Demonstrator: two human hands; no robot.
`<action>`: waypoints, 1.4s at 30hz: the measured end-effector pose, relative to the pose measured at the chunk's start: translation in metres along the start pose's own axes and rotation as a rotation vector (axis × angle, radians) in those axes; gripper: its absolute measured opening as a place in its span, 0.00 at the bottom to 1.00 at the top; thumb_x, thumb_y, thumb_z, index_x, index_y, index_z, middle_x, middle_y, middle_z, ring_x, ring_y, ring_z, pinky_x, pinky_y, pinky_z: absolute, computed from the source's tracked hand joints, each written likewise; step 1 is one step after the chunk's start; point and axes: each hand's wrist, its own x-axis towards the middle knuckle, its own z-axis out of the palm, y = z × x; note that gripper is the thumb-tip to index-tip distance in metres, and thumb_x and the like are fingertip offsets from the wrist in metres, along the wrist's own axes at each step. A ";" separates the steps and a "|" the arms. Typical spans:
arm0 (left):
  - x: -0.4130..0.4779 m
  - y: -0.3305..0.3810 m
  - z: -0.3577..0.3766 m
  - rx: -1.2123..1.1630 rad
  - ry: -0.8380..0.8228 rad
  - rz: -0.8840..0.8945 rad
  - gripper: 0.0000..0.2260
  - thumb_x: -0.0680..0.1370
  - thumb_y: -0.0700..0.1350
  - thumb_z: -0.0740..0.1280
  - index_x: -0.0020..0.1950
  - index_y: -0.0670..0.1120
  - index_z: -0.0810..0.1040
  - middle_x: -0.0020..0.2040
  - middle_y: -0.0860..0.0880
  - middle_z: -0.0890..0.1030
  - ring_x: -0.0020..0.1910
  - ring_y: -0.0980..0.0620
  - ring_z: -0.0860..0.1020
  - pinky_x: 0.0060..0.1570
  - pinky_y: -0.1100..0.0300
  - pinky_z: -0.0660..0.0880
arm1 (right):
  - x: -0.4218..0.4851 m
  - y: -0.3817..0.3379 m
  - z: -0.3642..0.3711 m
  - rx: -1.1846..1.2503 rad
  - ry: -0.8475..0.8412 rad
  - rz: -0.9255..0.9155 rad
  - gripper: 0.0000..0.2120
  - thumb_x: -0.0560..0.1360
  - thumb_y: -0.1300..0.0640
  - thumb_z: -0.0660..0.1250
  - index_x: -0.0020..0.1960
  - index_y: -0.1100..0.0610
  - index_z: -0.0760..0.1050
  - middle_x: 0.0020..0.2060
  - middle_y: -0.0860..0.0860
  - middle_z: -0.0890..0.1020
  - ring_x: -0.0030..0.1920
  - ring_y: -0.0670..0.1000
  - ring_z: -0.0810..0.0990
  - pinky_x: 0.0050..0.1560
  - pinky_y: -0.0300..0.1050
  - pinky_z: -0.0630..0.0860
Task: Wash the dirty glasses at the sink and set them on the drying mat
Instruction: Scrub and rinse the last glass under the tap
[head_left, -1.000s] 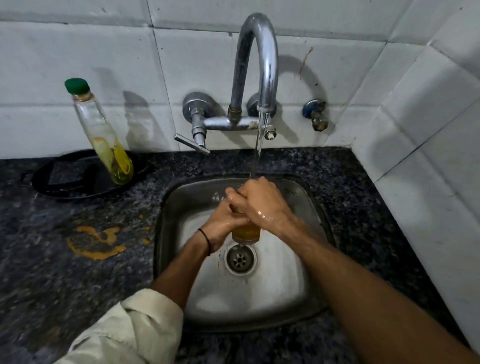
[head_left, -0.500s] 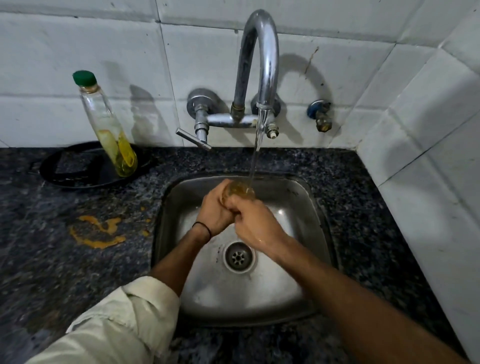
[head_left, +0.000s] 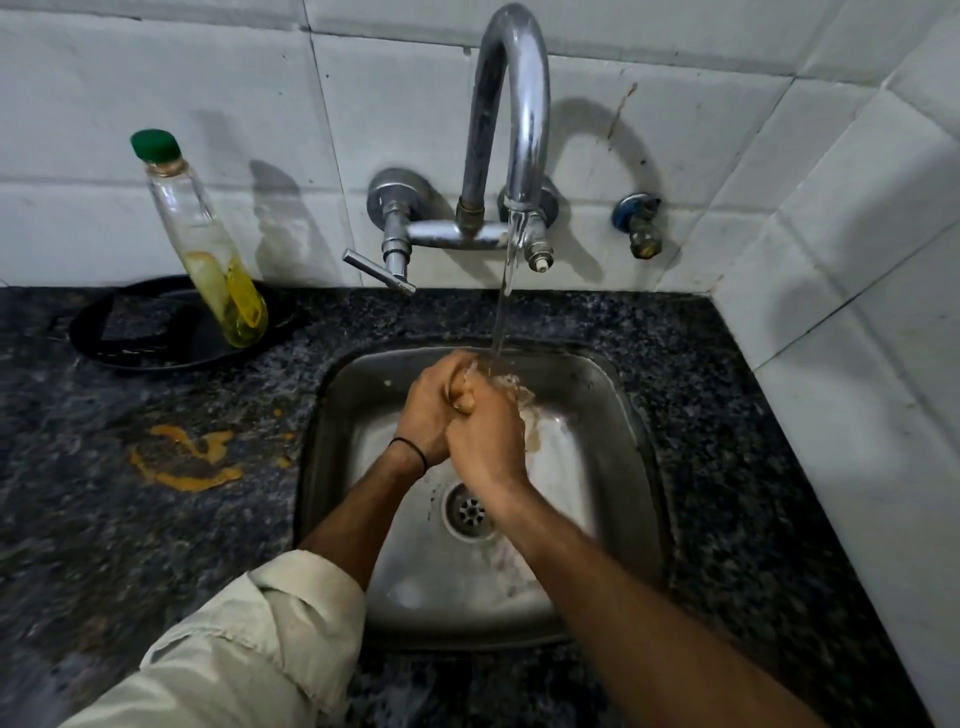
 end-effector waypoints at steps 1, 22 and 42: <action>0.001 -0.002 -0.003 -0.024 -0.022 -0.009 0.10 0.73 0.40 0.70 0.47 0.54 0.75 0.44 0.54 0.81 0.46 0.59 0.79 0.50 0.59 0.78 | -0.006 0.006 -0.003 -0.007 0.003 -0.135 0.11 0.72 0.68 0.64 0.49 0.55 0.77 0.51 0.59 0.80 0.51 0.58 0.77 0.49 0.54 0.76; -0.008 -0.017 -0.015 0.013 -0.051 -0.080 0.12 0.71 0.39 0.75 0.51 0.49 0.77 0.47 0.56 0.81 0.47 0.68 0.78 0.47 0.75 0.72 | -0.027 0.017 -0.017 0.085 -0.156 -0.138 0.15 0.75 0.61 0.64 0.60 0.53 0.78 0.56 0.55 0.82 0.57 0.58 0.79 0.57 0.60 0.76; -0.010 -0.007 -0.013 0.088 -0.097 -0.052 0.09 0.71 0.44 0.74 0.48 0.49 0.77 0.42 0.57 0.80 0.43 0.62 0.78 0.41 0.72 0.72 | -0.012 0.037 -0.023 -0.362 -0.063 -0.499 0.16 0.68 0.62 0.61 0.52 0.50 0.79 0.46 0.47 0.81 0.50 0.50 0.75 0.63 0.48 0.67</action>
